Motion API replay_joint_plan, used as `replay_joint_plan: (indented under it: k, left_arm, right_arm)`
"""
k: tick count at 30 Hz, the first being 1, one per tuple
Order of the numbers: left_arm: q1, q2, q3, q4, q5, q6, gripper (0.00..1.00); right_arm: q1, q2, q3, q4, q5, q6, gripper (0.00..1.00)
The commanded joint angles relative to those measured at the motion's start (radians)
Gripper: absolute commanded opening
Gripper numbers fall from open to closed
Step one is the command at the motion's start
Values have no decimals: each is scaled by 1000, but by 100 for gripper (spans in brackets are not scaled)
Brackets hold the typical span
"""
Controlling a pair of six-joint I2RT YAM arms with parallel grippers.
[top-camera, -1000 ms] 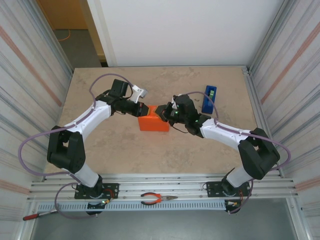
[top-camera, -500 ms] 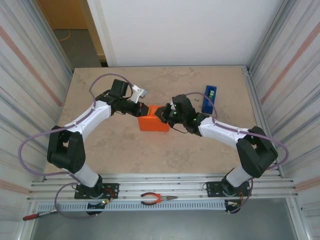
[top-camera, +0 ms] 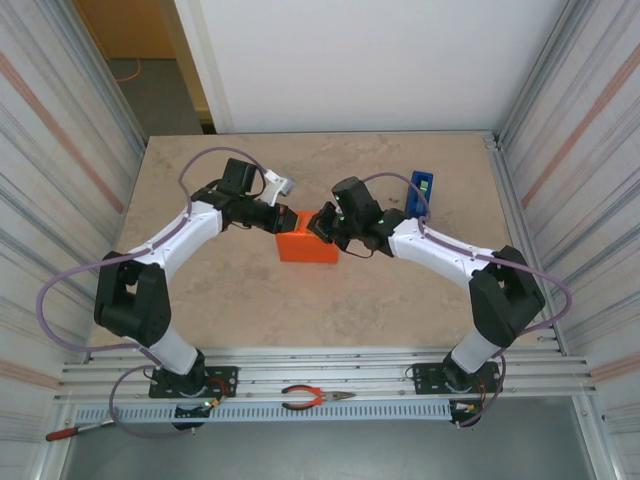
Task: Wrap the gift box in paper
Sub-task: Stick the wrapping paper to the gift box.
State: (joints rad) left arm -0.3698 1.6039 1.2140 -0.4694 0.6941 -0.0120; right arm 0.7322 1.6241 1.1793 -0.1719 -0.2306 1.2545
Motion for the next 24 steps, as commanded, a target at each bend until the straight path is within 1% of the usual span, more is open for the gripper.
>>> replay_joint_plan:
  k: [1,5,11,14,24]
  left_arm:
    - [-31,11,-42,-83,11,-5,0]
    - [-28,-1,-17,-79,28,-24,0]
    - [13,-40,16,-22,77,-117,0]
    - [17,-45,49,-9,88,-145,0]
    - [5,33,123,35,107,-193,0]
  right_arm:
    - [15,58,20,-149,31,-28,0]
    - [19,74,23,-179,32,-18,0]
    - [20,66,-5,-176,39,-3,0]
    - [20,63,-14,-172,41,0,0]
    - [22,67,-33,-155,37,16,0]
